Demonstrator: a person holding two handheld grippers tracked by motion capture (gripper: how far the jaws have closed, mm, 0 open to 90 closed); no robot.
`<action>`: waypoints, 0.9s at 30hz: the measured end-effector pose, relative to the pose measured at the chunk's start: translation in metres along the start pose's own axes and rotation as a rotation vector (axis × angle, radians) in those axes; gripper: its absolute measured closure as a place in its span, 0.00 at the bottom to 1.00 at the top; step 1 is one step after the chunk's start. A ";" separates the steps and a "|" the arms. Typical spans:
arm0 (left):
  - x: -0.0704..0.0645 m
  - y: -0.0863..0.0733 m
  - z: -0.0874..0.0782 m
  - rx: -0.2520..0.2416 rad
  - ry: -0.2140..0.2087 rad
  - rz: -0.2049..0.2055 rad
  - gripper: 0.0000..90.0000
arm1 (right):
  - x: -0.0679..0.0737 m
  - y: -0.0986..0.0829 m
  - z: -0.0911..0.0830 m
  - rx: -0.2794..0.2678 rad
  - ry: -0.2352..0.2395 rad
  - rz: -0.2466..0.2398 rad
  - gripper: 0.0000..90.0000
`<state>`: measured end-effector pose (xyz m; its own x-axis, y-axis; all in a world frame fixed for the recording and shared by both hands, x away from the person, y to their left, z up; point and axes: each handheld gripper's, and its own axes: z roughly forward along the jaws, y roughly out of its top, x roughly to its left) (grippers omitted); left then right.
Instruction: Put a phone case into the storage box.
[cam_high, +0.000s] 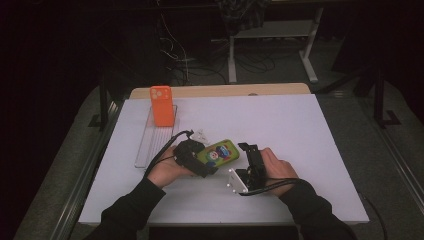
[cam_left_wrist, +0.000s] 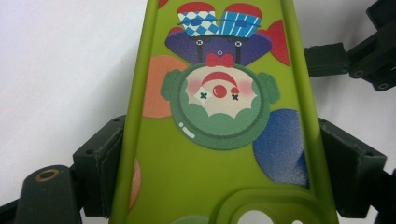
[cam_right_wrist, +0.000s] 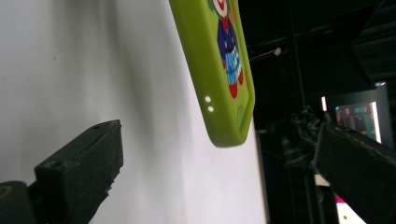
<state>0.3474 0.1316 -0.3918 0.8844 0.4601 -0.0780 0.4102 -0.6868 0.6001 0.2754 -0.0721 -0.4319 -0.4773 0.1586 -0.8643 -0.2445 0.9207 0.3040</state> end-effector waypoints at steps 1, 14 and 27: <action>0.001 0.000 -0.001 0.007 0.000 0.007 0.17 | 0.001 0.001 0.000 -0.001 -0.009 -0.008 0.02; 0.005 -0.001 -0.002 -0.002 0.011 -0.006 0.17 | 0.006 0.015 0.011 -0.042 -0.104 -0.141 0.15; 0.007 -0.001 -0.002 -0.023 0.016 -0.033 0.17 | 0.018 0.021 0.020 -0.071 -0.178 -0.224 0.45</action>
<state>0.3528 0.1367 -0.3914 0.8666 0.4916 -0.0852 0.4338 -0.6581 0.6154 0.2790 -0.0427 -0.4491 -0.2502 0.0202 -0.9680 -0.3886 0.9136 0.1195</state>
